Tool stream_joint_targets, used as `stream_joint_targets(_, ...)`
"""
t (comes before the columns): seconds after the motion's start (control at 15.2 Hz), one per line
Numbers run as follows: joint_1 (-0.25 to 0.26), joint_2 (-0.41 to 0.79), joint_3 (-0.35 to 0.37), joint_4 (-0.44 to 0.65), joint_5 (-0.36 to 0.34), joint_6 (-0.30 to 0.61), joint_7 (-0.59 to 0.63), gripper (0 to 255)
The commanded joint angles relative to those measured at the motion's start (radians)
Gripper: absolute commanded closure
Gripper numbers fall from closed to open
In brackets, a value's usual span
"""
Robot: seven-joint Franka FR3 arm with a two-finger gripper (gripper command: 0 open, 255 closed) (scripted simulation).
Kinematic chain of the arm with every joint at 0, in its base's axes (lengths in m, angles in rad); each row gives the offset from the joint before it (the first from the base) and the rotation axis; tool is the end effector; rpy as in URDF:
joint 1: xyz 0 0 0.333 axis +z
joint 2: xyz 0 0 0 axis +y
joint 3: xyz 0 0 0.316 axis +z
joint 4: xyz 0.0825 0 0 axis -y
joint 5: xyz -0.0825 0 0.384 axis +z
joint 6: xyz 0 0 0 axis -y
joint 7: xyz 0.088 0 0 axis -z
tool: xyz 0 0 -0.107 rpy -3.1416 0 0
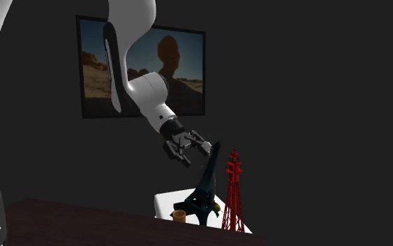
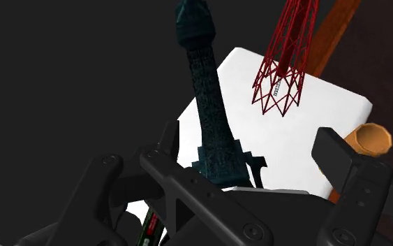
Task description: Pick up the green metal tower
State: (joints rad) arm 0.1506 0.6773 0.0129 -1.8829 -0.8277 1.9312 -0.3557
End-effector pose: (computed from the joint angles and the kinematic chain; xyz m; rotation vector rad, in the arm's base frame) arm 0.5696 0.0425 0.1255 2.0860 1.2503 -0.8334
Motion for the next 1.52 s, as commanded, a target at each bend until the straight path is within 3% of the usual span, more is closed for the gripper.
stream_joint_targets(0.0, 0.017, 0.092, -0.014, 0.067, -0.054, 0.007, -0.013, 0)
stream_joint_targets(0.66, 0.021, 0.192, -0.022, 0.122, -0.068, 0.039, 0.019, 0)
stream_joint_targets(0.73, 0.022, 0.192, -0.021, 0.122, -0.067, 0.038, 0.019, 255)
stream_joint_targets(1.45, 0.021, 0.166, -0.02, 0.107, -0.065, 0.031, 0.011, 255)
